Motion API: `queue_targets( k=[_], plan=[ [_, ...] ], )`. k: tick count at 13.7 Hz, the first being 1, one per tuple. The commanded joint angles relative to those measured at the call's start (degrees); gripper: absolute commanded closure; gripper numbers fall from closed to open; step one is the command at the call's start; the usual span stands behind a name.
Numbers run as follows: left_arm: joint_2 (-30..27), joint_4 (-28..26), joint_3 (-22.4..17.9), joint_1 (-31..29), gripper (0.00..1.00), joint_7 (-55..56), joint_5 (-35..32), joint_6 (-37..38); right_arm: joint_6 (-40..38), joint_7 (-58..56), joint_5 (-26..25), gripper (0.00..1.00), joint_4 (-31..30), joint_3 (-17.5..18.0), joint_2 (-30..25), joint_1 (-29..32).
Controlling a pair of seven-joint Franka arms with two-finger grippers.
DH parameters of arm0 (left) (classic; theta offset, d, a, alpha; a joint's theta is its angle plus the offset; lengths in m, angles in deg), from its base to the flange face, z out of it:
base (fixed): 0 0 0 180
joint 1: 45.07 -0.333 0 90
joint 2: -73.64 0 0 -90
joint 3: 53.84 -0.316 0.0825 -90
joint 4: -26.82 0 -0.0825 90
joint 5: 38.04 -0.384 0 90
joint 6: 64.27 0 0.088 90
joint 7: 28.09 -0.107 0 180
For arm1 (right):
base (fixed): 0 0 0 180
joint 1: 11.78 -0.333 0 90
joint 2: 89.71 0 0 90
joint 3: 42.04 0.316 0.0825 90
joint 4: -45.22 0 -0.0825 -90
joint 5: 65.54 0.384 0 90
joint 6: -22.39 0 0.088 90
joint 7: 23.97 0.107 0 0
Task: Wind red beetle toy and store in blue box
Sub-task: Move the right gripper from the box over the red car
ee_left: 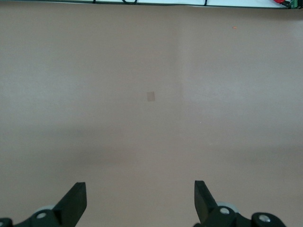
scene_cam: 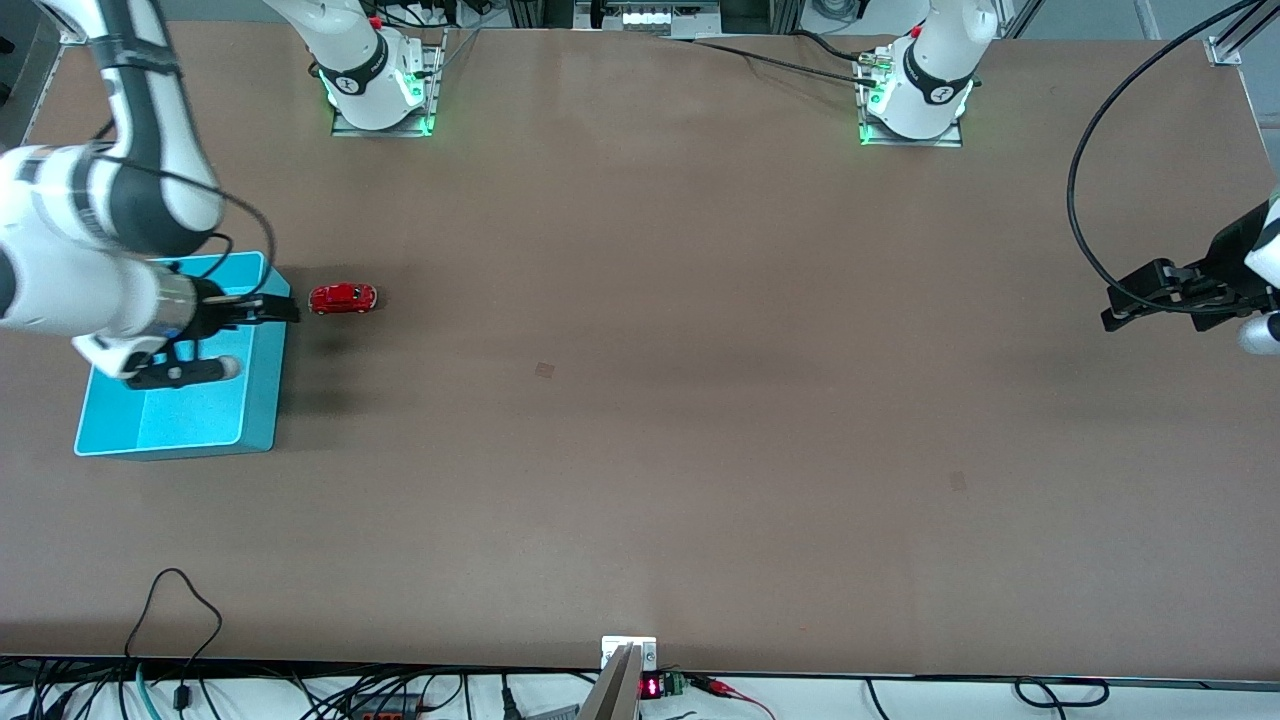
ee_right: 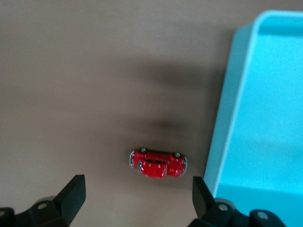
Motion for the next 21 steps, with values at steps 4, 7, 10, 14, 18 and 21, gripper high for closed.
queue_targets(
  k=[4, 7, 10, 14, 18, 21],
  plan=[
    [-6.8, -9.6, -0.7, 0.2, 0.00, 0.0, 1.5, -2.4, 20.6, -14.7, -8.2, 0.00, -25.7, 3.4, -13.8, -0.2],
    [-6.8, -9.5, -0.8, 0.2, 0.00, 0.2, 1.5, -1.4, 26.9, -31.2, -8.2, 0.00, -31.4, 3.6, -15.9, 3.7],
    [-6.4, -8.9, -0.7, 0.4, 0.00, 0.4, 0.8, -1.0, 34.8, -45.4, -8.2, 0.00, -37.3, 3.6, -14.9, 6.4],
    [-6.5, -8.0, -0.8, 0.3, 0.00, 2.5, 0.7, 0.5, 45.5, -50.5, -8.2, 0.00, -44.1, 5.6, -12.9, 6.4],
    [-6.6, -8.1, -0.8, 0.2, 0.00, 1.5, 1.4, 0.7, 48.6, -55.7, -9.4, 0.00, -45.5, 8.5, -12.0, 6.6],
    [-6.7, -8.7, -0.7, 0.2, 0.00, 1.5, 1.3, 0.9, 50.8, -64.7, -10.6, 0.00, -45.7, 8.5, -10.9, 8.8]
  ],
)
